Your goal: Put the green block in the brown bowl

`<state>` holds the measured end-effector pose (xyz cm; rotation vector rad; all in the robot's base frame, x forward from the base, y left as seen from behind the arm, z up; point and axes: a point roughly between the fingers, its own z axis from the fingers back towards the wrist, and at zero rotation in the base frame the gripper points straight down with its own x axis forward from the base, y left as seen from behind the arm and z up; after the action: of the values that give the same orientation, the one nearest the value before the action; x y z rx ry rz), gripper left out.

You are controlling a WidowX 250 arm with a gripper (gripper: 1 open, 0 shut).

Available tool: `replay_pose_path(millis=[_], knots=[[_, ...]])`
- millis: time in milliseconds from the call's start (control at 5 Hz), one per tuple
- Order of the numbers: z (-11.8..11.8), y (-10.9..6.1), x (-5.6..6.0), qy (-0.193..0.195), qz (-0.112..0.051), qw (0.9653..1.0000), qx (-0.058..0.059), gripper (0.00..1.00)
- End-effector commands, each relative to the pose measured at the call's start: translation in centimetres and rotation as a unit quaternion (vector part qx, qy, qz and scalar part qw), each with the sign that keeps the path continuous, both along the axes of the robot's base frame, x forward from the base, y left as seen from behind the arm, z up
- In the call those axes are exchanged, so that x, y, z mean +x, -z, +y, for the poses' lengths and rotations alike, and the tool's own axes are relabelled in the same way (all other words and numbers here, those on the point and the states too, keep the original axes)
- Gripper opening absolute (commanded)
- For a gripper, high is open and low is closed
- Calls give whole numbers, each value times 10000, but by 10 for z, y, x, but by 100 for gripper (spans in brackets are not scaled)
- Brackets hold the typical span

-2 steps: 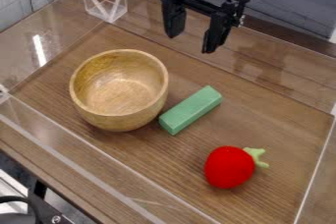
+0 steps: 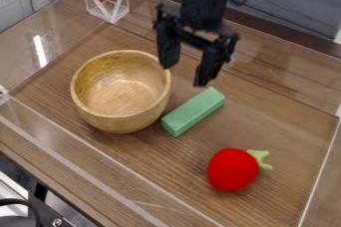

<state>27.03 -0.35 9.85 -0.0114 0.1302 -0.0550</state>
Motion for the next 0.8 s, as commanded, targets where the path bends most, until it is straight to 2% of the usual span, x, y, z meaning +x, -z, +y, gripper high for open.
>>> replay_pose_path(millis=[0, 200, 600], knots=[[1, 1, 6, -47, -379, 9993, -10, 100], [2, 10, 9, -150, -456, 9988, -19, 100], [-3, 10, 18, 382, -515, 9979, -90, 100]])
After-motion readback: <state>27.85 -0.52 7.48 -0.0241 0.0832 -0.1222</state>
